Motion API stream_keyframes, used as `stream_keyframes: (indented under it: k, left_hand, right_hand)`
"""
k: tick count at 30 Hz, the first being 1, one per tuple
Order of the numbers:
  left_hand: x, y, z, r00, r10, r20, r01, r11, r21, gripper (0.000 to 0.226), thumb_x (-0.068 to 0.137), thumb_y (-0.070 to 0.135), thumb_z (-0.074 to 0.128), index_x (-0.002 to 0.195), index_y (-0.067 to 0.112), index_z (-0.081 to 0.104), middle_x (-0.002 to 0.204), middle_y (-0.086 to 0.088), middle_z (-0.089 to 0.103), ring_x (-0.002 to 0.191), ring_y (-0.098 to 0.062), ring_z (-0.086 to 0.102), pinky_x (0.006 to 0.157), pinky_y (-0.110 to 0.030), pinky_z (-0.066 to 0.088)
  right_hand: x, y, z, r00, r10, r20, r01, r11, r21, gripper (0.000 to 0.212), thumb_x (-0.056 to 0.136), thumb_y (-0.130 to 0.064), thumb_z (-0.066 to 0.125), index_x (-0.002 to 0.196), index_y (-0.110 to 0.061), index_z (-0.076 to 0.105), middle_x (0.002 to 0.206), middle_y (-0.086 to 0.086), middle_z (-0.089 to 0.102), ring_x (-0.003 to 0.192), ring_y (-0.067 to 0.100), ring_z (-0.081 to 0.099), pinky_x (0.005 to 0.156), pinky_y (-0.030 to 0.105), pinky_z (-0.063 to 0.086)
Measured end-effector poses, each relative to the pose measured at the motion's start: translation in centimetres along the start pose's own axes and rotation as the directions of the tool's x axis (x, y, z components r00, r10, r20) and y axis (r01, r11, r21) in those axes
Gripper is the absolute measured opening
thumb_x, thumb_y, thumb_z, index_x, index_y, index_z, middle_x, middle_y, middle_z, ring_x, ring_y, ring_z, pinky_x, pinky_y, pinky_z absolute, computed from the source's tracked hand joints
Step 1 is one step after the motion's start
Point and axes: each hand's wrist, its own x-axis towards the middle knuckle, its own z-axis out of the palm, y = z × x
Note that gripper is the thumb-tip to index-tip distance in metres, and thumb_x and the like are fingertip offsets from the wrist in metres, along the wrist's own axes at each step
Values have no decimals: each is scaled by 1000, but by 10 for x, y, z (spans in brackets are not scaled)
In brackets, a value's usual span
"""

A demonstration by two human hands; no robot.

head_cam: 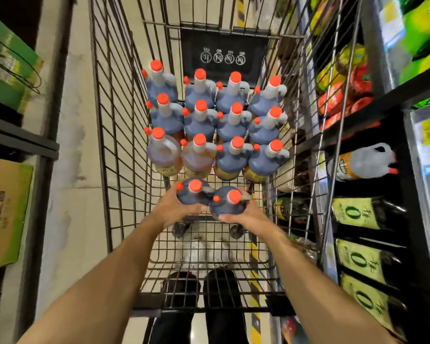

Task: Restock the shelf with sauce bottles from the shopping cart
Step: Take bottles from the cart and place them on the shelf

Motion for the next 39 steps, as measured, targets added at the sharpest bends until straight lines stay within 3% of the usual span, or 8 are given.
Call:
stream_keyframes:
  k: [3,8,14,21,27,33,37,39]
  left_hand:
    - [-1,8,-3,1000,-3,15,3,1000,3,68,63,23,98,122,22,67,112,6,78,107,-12,73,90,-29,59]
    - [-4,11,1,998,42,-40,-43,999,-25,48,72,6,91,112,19,68,102,-1,79,87,-7,74,69,-13,56]
    - [2,10,3,999,42,-33,-41,999,34,87,47,52,99,123,33,62,116,11,74,107,-9,70,98,-35,57]
    - [19,16,24,992,66,-106,-86,976,-200,96,48,46,100,132,30,56,128,9,70,122,-12,64,105,-38,53]
    - [-1,26,25,1000,-2,16,6,964,-267,78,54,47,92,123,22,66,114,1,77,109,-21,72,94,-36,58]
    - [-52,61,19,979,-104,177,156,937,-312,83,56,55,87,127,16,66,111,-9,78,100,-28,76,87,-43,60]
    - [-92,111,12,978,-112,175,163,936,-311,81,59,51,91,125,9,68,111,-15,77,102,-36,74,96,-52,58]
    - [-117,145,4,980,-61,191,114,953,-281,73,65,47,88,124,9,69,110,-14,78,102,-35,74,93,-50,59]
  right_hand:
    - [4,2,-2,1000,-20,21,20,1000,3,83,73,-5,90,143,-19,48,129,-7,66,121,11,63,89,14,53]
    - [9,4,2,992,-97,-86,98,995,13,75,66,-20,96,131,-19,59,123,-6,73,114,7,68,107,35,51]
    - [17,-1,3,974,-123,-191,153,976,153,57,79,-11,86,131,-15,63,124,-2,73,116,9,68,103,28,49]
    - [9,3,7,974,-82,-210,131,965,228,39,79,-27,86,114,-29,69,111,-8,78,99,6,73,82,23,54]
    - [-18,-7,3,987,-72,-147,113,950,290,76,63,-47,87,130,-25,62,116,-3,77,103,15,74,84,33,55]
    - [-70,-34,1,989,-50,-140,92,944,317,55,80,-31,84,130,-21,63,105,-4,80,94,16,77,76,29,59]
    - [-124,-71,-1,988,-78,-131,116,940,322,89,53,-67,90,129,-30,63,113,-3,76,102,21,73,89,40,57]
    - [-160,-95,5,983,-83,-164,140,916,377,42,78,-48,83,108,-35,58,101,-7,66,88,14,65,84,37,52]
